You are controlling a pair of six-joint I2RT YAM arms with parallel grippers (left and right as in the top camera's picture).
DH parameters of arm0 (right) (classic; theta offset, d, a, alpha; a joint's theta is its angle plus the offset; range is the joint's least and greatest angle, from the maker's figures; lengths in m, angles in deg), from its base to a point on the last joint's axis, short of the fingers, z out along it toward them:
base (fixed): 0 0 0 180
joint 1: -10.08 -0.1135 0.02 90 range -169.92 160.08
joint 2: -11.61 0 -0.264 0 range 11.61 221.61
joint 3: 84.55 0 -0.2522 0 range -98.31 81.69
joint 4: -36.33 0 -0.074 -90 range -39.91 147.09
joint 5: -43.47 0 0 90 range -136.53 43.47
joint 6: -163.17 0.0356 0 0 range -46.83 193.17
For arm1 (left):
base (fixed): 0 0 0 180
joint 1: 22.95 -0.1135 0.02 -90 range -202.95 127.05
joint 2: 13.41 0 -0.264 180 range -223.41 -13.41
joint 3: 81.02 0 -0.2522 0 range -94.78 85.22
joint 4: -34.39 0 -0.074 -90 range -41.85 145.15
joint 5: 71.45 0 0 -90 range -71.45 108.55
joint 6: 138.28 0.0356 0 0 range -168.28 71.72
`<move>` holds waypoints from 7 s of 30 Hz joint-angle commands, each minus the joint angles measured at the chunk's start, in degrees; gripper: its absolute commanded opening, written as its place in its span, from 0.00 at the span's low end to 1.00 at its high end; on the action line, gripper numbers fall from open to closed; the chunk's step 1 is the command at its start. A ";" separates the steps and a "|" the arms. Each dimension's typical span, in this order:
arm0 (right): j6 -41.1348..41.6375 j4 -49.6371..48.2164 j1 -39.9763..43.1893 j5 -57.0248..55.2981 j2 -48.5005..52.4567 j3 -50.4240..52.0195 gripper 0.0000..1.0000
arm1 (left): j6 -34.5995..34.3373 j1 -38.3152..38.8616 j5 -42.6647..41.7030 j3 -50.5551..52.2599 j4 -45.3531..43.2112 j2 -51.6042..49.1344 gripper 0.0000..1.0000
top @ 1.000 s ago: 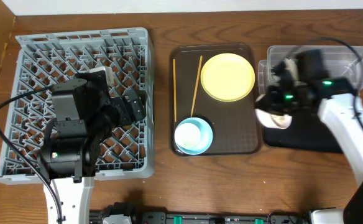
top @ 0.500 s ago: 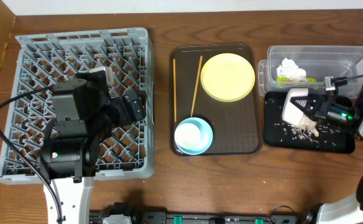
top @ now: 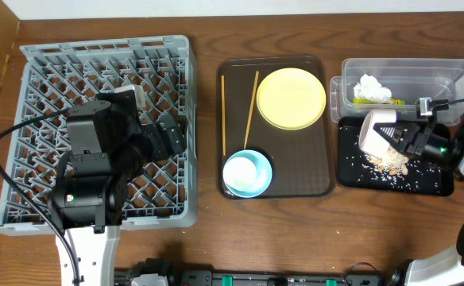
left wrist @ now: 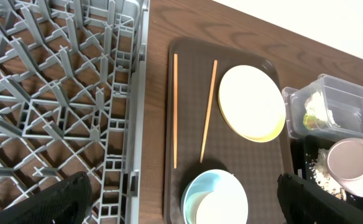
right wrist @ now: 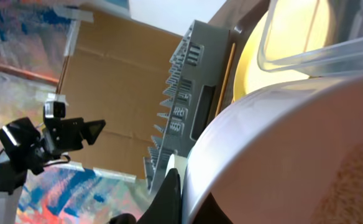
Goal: Sort waste into correct bins and load items into the dishwasher
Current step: 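Tip the pink bowl over the black tray to pour out rice, then return the pink bowl to the brown tray and release it, then grasp the white cup from the blue bowl with the right gripper, then lift the white cup toward the left gripper and grasp it with left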
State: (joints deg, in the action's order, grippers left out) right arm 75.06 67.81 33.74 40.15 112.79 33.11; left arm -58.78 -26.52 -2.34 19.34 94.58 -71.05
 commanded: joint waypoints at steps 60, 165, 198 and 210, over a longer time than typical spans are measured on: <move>11.69 -6.40 -11.91 -20.94 -7.85 -0.04 0.01 | 0.31 0.13 -0.55 -1.01 0.02 0.02 0.96; 15.72 29.33 -52.24 -71.84 -14.27 -22.56 0.38 | -9.81 23.69 8.13 2.54 6.86 -28.68 0.68; 15.02 19.04 -68.15 -75.30 2.82 -22.69 0.01 | -13.62 4.79 -1.49 0.31 15.30 5.46 0.98; 5.44 16.33 -54.03 -51.10 -22.03 -22.69 0.01 | -5.03 -9.62 -45.79 0.28 12.37 -5.46 0.98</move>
State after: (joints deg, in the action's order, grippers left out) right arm 86.17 85.27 -24.07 -24.62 94.96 11.23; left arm -68.92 -34.70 -27.69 20.82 107.98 -74.38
